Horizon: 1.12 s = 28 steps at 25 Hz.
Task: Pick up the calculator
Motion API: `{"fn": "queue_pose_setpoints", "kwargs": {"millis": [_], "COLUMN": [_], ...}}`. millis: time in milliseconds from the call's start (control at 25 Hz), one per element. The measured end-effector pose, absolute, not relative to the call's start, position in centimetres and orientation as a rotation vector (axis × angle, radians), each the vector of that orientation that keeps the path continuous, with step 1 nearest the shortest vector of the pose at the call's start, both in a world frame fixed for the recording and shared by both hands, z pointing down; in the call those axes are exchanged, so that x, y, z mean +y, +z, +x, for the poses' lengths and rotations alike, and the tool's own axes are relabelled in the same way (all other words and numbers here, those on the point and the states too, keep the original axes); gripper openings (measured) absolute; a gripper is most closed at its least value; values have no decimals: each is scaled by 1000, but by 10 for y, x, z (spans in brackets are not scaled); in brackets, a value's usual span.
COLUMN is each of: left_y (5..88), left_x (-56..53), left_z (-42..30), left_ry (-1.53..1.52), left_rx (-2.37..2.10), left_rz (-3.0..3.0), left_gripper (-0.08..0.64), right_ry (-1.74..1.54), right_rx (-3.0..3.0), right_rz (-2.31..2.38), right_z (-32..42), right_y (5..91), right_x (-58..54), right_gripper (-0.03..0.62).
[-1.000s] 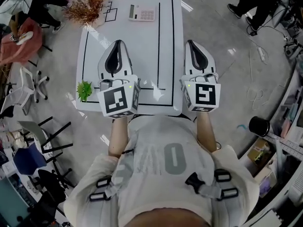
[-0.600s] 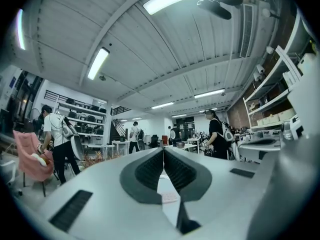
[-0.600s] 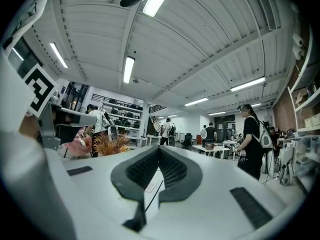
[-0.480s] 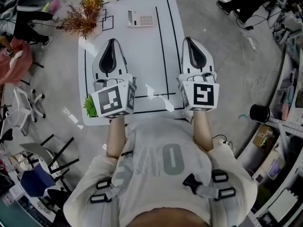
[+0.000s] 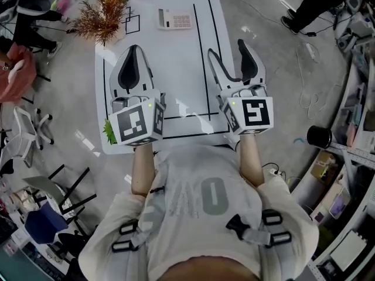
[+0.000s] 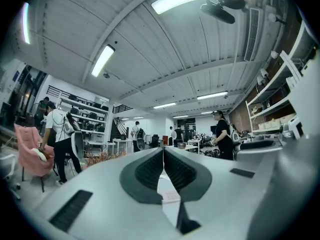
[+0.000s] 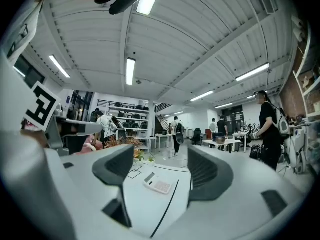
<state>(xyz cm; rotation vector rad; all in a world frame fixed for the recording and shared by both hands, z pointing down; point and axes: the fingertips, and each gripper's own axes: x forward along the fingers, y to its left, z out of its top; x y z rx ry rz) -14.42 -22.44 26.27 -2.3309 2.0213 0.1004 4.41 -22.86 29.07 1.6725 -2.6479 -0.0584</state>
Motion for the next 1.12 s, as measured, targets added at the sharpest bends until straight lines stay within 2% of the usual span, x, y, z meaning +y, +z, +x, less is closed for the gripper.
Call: {"fn": "queue_pose_setpoints", "kwargs": {"millis": [40, 80, 320, 520, 840, 1120], "left_y": [263, 263, 261, 267, 287, 325], "left_x": [-225, -226, -229, -236, -250, -271], "left_z": [-144, -144, -137, -146, -172, -209], "left_ry": [97, 95, 88, 58, 18, -51], "left_rx": [2022, 2022, 2005, 2025, 2067, 2126], "left_rz": [-2331, -2332, -2335, -2336, -2354, -2377], "left_gripper": [21, 21, 21, 21, 21, 21], "right_ry": [-49, -41, 3, -113, -350, -385], "right_rx": [-2656, -2657, -2558, -2484, -2354, -2230], "right_rz": [1674, 1677, 1649, 1618, 1499, 1428], "right_z": [43, 43, 44, 25, -51, -113], "right_y": [291, 292, 313, 313, 331, 393], "right_x": [-230, -232, -239, -257, -316, -389], "right_gripper": [368, 412, 419, 419, 419, 419]}}
